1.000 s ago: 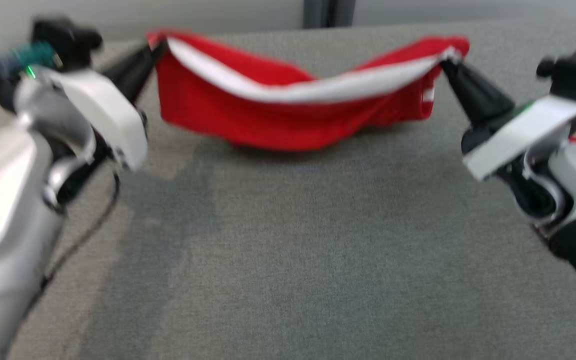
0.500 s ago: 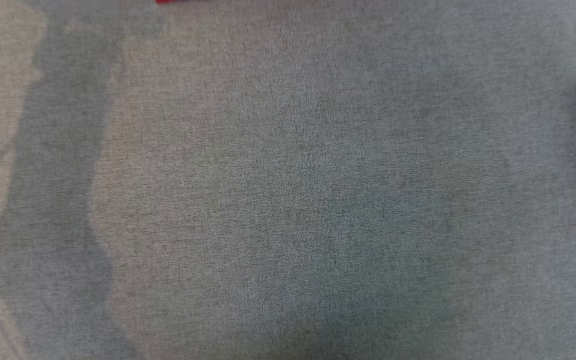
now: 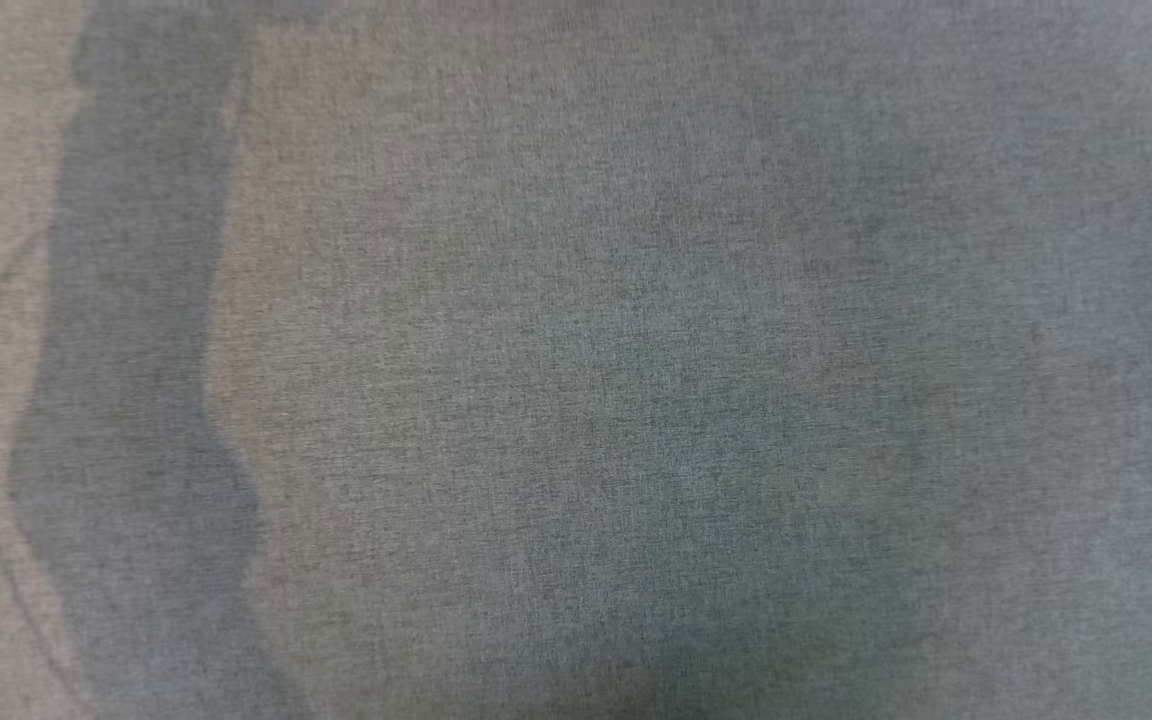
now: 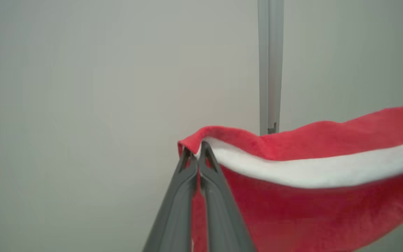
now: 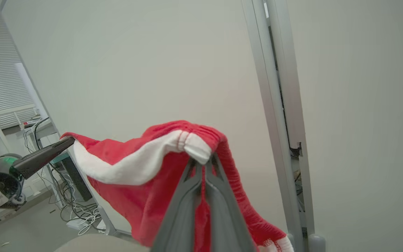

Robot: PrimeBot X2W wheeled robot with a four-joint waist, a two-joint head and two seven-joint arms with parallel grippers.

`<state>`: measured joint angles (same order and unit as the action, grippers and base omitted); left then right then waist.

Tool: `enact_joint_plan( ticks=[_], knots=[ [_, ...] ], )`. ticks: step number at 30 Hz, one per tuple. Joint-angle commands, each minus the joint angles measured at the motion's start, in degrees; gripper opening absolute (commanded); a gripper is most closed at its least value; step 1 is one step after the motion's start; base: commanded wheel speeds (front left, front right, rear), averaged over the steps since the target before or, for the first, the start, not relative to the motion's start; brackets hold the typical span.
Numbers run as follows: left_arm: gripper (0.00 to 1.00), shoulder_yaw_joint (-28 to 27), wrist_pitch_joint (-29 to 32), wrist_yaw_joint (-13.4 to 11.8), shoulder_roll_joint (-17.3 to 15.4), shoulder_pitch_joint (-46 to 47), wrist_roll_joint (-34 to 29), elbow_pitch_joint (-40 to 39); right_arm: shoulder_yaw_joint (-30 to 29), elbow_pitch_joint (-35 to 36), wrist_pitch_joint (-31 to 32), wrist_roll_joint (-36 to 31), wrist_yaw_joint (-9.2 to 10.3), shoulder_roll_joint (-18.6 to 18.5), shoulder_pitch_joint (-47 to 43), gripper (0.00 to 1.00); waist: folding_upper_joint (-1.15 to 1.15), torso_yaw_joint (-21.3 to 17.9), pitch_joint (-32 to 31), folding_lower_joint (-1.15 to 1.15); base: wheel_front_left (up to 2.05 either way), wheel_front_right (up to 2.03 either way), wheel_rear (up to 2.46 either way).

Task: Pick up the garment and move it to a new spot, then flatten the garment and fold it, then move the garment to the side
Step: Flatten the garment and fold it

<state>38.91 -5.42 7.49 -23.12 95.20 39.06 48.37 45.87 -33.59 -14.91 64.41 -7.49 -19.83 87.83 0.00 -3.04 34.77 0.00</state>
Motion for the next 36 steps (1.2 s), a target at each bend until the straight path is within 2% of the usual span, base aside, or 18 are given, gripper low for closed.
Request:
enact_joint_plan(
  ticks=[1, 8, 13, 17, 23, 29, 33, 36],
  knots=[
    [0.00, 0.82, 0.34, -0.02, -0.35, -2.36, 0.69, -0.05, 0.74, -0.09, -0.37, 0.40, -0.01, -0.46, -1.25, 0.00, 0.00, 0.23, -1.05, 0.00, 0.00, 0.00, 0.00],
    [0.00, 8.99, 4.55, -0.02, -5.95, -14.61, 7.61, -4.30, 11.90, 1.88, 0.92, 5.41, -0.01, -3.65, -12.72, 0.00, 0.00, 0.06, -8.08, 0.00, 0.00, 0.00, 0.00],
    [0.00, 10.71, 7.64, -0.03, -10.55, -25.66, 13.85, -8.21, 19.56, 4.90, 1.62, 8.48, -0.01, -5.72, -20.28, 0.00, 0.00, -0.89, -15.05, 0.00, 0.00, 0.00, 0.00],
    [0.00, 11.14, 8.69, -0.71, -14.70, -35.72, 17.72, -14.60, 23.58, 8.30, 0.83, 9.26, -0.01, -7.51, -25.16, 0.00, 0.00, -1.50, -20.49, 0.00, 0.00, 0.00, 0.00],
    [0.00, 11.44, 10.70, -6.78, -20.52, -50.70, 23.05, -28.44, 25.91, 13.73, -0.01, 10.37, -0.01, -11.99, -34.06, 0.00, 0.00, -1.52, -26.47, 0.00, 0.00, 0.00, 0.00],
    [0.00, 10.74, 10.69, -15.60, -27.68, -63.39, 27.39, -45.74, 26.26, 19.20, -0.25, 10.71, -0.01, -17.63, -42.98, 0.00, 0.00, -1.89, -29.29, 0.00, 0.00, 0.00, 0.00],
    [0.00, 9.39, 9.06, -21.29, -32.29, -69.98, 29.98, -56.65, 23.42, 23.01, -0.38, 10.38, 0.00, -20.73, -48.32, 0.00, 0.00, -2.33, -29.45, 0.00, 0.00, 0.00, 0.00],
    [0.00, 7.65, 6.66, -24.94, -34.98, -73.97, 31.86, -62.31, 19.20, 24.98, -0.35, 8.78, 0.00, -21.01, -52.32, 0.00, 0.00, -2.88, -29.19, 0.00, 0.00, 0.00, 0.00]
  ],
)
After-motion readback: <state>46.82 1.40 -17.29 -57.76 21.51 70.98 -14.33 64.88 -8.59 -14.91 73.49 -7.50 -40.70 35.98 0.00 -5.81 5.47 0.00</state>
